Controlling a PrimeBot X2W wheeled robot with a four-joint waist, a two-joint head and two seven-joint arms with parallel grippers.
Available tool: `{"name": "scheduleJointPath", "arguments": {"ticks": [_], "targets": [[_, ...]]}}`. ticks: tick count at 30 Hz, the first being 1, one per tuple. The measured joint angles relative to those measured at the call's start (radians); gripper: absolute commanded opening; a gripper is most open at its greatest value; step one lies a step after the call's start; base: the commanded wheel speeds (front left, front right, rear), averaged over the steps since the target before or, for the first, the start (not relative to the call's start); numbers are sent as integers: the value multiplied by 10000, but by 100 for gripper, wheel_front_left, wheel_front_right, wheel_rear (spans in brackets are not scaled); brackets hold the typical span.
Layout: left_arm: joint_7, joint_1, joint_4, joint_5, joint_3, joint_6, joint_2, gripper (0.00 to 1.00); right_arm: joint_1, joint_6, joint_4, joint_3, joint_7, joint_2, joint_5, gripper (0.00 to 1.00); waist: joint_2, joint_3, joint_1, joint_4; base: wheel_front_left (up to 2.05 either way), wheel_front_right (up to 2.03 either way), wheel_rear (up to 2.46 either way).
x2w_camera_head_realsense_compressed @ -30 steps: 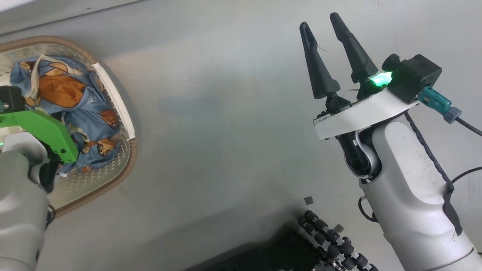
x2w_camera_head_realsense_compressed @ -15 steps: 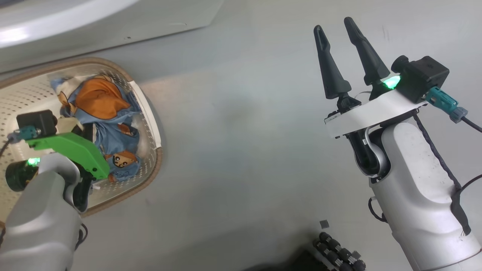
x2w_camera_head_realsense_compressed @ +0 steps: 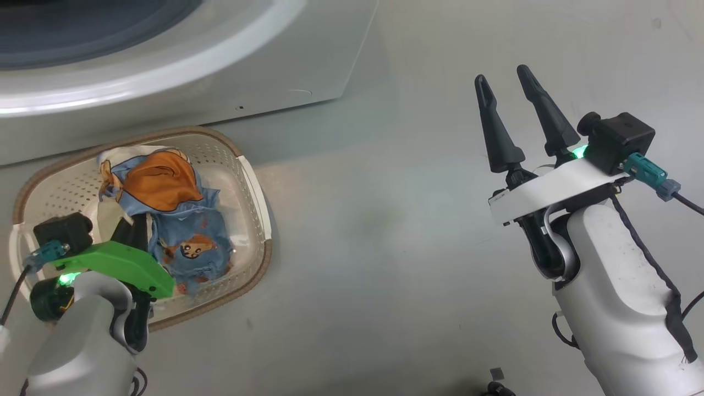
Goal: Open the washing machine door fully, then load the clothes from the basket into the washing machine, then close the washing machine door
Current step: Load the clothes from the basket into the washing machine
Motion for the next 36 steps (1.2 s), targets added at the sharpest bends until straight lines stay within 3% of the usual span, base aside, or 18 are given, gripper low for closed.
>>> {"name": "scheduleJointPath", "arguments": {"ticks": [27, 36], "targets": [[-460, 2010, -2121, -997, 385, 0, 399, 0, 1290, 0, 451, 104, 0, -245, 393, 100, 0, -3111, 0, 875, 0, 0, 0], [-462, 2371, -3350, -780, 1256, 0, 539, 0, 1645, 0, 477, 100, 0, -334, 497, 100, 0, -3834, 0, 917, 0, 0, 0]]}}
